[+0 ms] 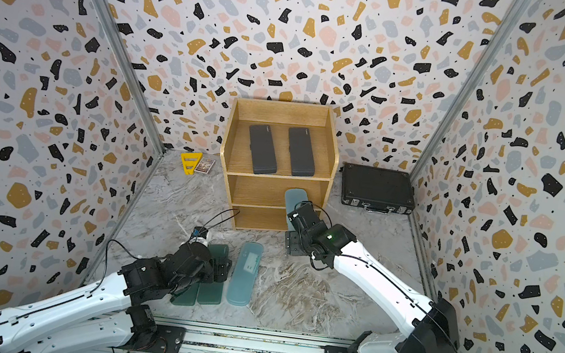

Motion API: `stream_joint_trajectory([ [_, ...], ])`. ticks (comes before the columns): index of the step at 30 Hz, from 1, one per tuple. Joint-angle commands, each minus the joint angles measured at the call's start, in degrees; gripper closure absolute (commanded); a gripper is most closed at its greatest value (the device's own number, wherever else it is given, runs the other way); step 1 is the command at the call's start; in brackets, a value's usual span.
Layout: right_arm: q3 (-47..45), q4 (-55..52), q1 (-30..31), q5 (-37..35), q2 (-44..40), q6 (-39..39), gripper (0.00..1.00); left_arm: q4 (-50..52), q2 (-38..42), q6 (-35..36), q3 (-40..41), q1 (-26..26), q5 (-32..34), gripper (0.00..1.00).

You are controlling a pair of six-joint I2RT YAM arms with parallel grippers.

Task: Place the pencil cases on the shelf according to color
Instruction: Place the pencil case on the shelf.

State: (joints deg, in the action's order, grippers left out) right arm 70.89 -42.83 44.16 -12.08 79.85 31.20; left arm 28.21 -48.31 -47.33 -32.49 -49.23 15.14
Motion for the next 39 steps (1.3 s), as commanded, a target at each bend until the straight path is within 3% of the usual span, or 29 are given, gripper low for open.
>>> stream_joint_trajectory([
  [1, 4.58, 0.05, -1.34, 0.06, 1.49, -2.5, 0.63, -2.34, -0.83, 0.57, -0.48, 0.22, -0.72, 0.0],
  [29, 15.98, 2.48, -5.75, -1.19, 13.86, -3.61, 0.56, -6.91, -8.49, 4.0, -4.13, 0.94, -2.93, 0.0],
  [35, 17.16, 2.5, -6.19, -1.27, 15.01, -3.34, 0.48, -7.76, -10.01, 4.09, -4.6, 1.15, -3.58, 0.0],
  [39, 17.75, 2.49, -6.37, -0.96, 15.26, -3.35, 0.36, -7.9, -10.22, 4.13, -4.58, 1.25, -3.66, 0.0],
])
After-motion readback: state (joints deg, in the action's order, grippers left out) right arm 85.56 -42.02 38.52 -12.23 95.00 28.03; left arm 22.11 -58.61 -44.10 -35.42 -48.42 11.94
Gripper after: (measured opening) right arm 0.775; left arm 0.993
